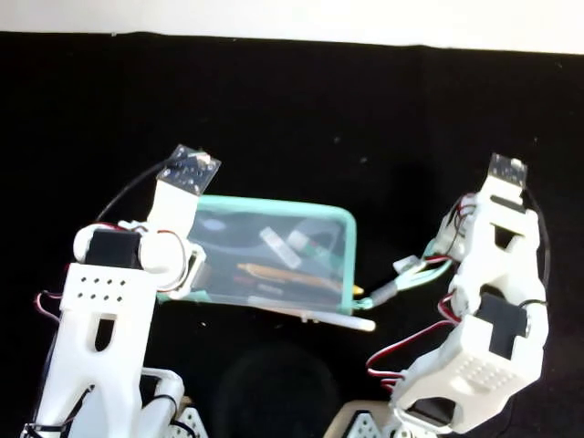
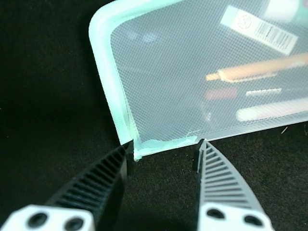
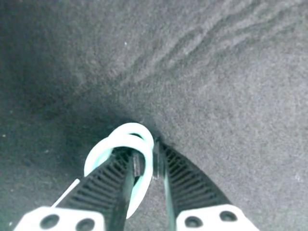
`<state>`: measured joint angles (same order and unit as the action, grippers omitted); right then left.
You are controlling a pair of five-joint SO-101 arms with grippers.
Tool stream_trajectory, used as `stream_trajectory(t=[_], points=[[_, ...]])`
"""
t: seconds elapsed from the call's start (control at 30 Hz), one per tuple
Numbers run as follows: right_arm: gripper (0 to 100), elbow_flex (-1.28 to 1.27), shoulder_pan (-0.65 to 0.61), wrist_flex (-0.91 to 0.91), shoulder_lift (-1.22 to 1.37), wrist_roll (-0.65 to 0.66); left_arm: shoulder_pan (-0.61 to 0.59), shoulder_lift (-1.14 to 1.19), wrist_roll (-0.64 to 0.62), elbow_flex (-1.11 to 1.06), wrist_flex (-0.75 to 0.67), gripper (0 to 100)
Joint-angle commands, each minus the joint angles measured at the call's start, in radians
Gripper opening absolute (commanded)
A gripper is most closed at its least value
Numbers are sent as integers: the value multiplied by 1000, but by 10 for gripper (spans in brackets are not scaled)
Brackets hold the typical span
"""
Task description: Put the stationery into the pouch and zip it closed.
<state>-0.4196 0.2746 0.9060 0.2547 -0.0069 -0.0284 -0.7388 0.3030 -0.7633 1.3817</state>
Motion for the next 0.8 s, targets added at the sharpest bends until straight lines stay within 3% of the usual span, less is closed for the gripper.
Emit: stream_trajectory(t=[0.0,0.23,0.6,0.77], points=[[9,-19,-16,12,7,15,-5,-1,-2,38,-14,224],[7,-18,-19,16,-87,15,-5,-2,-2,42,-15,224],[6,-10,-28,163,-667,9,-4,-1,-6,44,-84,224],[6,-8,-104,180,-932,9,-2,-1,-64,44,-138,224]])
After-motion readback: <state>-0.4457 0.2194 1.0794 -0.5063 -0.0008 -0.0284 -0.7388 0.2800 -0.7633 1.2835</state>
